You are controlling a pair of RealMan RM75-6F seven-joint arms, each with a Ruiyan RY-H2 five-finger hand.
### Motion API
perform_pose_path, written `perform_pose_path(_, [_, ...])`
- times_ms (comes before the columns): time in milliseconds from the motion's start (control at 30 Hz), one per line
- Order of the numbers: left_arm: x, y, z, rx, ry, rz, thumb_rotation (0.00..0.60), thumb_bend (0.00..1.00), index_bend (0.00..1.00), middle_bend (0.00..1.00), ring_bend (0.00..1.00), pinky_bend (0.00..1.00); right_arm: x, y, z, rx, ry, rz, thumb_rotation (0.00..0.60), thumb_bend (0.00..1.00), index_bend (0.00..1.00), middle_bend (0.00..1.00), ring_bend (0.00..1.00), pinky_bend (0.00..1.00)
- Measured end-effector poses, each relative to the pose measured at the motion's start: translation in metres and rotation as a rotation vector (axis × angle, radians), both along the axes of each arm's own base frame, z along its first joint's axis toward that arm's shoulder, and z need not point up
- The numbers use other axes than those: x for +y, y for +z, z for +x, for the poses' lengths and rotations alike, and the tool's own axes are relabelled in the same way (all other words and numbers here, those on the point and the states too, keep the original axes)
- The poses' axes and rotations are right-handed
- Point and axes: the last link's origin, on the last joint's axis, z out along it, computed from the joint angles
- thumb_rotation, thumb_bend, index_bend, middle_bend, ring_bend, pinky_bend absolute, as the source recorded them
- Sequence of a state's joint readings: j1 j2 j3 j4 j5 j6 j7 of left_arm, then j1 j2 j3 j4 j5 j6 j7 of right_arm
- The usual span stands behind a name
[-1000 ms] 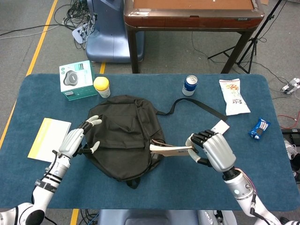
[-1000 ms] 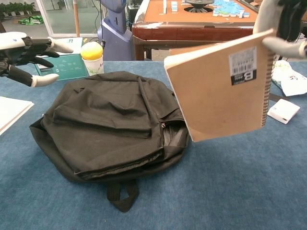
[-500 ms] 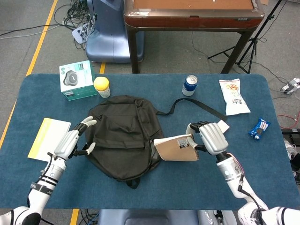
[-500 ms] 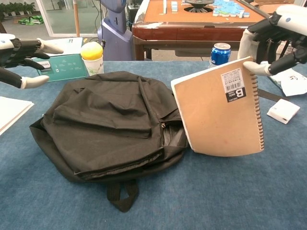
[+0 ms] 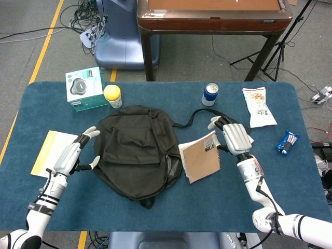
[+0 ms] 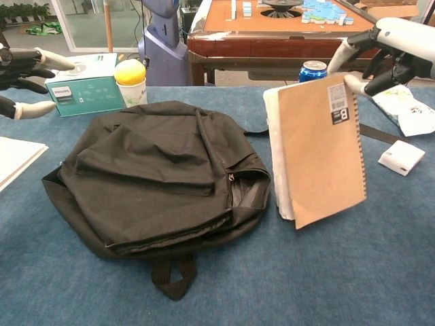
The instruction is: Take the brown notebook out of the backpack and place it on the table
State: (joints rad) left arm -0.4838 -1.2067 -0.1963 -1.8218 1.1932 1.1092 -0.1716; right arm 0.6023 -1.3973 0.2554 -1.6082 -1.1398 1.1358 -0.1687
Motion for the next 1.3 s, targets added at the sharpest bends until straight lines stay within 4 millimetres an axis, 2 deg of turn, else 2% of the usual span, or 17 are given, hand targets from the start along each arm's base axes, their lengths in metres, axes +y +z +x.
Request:
perform_pose_path(67, [0.001, 0.002, -0.001, 0.002, 0.002, 0.006, 0.6, 0.34, 0.14, 0.04, 0.04, 0.09, -0.003, 0.002, 0.003, -0.002, 0.001, -0.011, 0.6, 0.54, 0.0, 0.01, 0.0, 0.08])
perform_pose_path(400, [0.003, 0.009, -0.008, 0.013, 0.013, 0.03, 0.6, 0.34, 0.14, 0.04, 0.04, 0.09, -0.003, 0.025, 0.01, 0.012, 0.014, -0.069, 0.6, 0.54, 0.0, 0.0, 0.0, 0.04])
perform_pose_path(533, [0.004, 0.014, -0.012, 0.05, 0.006, 0.054, 0.6, 0.34, 0.14, 0.04, 0.04, 0.09, 0.007, 0.041, 0.007, 0.053, 0.035, -0.115, 0.6, 0.54, 0.01, 0.06, 0.0, 0.06])
perform_pose_path(600, [0.003, 0.017, -0.016, 0.083, 0.001, 0.073, 0.6, 0.34, 0.14, 0.04, 0.04, 0.09, 0.018, 0.05, 0.003, 0.096, 0.042, -0.14, 0.6, 0.54, 0.06, 0.11, 0.04, 0.12])
perform_pose_path(800, [-0.005, 0.03, -0.034, 0.204, -0.001, 0.145, 0.6, 0.34, 0.15, 0.04, 0.04, 0.09, 0.061, 0.077, -0.021, 0.185, 0.005, -0.169, 0.6, 0.54, 0.29, 0.29, 0.22, 0.32])
perform_pose_path(933, [-0.017, 0.037, -0.05, 0.267, 0.018, 0.188, 0.6, 0.34, 0.16, 0.04, 0.04, 0.09, 0.091, 0.09, -0.04, 0.216, -0.036, -0.177, 0.6, 0.54, 0.4, 0.36, 0.32, 0.39])
perform_pose_path(1067, [-0.037, 0.042, -0.069, 0.314, 0.067, 0.218, 0.6, 0.34, 0.16, 0.04, 0.04, 0.09, 0.12, 0.098, -0.059, 0.212, -0.088, -0.185, 0.6, 0.54, 0.43, 0.39, 0.34, 0.4])
perform_pose_path(1300, [-0.069, 0.047, -0.087, 0.369, 0.14, 0.24, 0.6, 0.34, 0.17, 0.04, 0.04, 0.09, 0.158, 0.102, -0.089, 0.223, -0.179, -0.176, 0.6, 0.54, 0.45, 0.4, 0.34, 0.4])
